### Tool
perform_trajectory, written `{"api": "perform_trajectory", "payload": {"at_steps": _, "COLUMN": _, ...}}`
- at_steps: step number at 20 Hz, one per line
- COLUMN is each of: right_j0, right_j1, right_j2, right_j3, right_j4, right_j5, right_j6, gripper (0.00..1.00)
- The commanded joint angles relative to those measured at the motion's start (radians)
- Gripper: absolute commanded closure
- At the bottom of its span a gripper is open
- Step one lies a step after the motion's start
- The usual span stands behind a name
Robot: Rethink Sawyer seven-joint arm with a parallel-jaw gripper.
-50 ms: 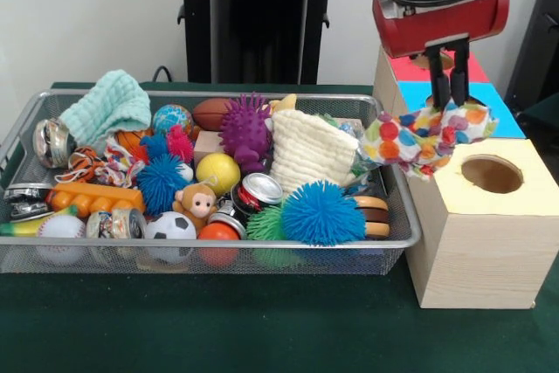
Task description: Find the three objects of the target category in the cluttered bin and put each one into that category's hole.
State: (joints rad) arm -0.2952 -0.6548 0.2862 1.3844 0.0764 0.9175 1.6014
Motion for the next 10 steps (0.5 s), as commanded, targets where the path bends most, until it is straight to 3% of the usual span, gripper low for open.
{"api": "perform_trajectory", "payload": {"at_steps": 1, "right_j0": 0.0, "right_j1": 0.029, "right_j2": 0.003, "right_j3": 0.073, "right_j4": 0.083, "right_j5": 0.004, "right_j6": 0.234, "gripper": 1.0}}
{"api": "perform_trajectory", "payload": {"at_steps": 6, "right_j0": -0.007, "right_j1": 0.034, "right_j2": 0.027, "right_j3": 0.19, "right_j4": 0.172, "right_j5": -0.132, "right_j6": 0.253, "gripper": 1.0}}
{"api": "perform_trajectory", "payload": {"at_steps": 10, "right_j0": -0.006, "right_j1": 0.04, "right_j2": 0.033, "right_j3": 0.247, "right_j4": 0.196, "right_j5": -0.208, "right_j6": 0.227, "gripper": 1.0}}
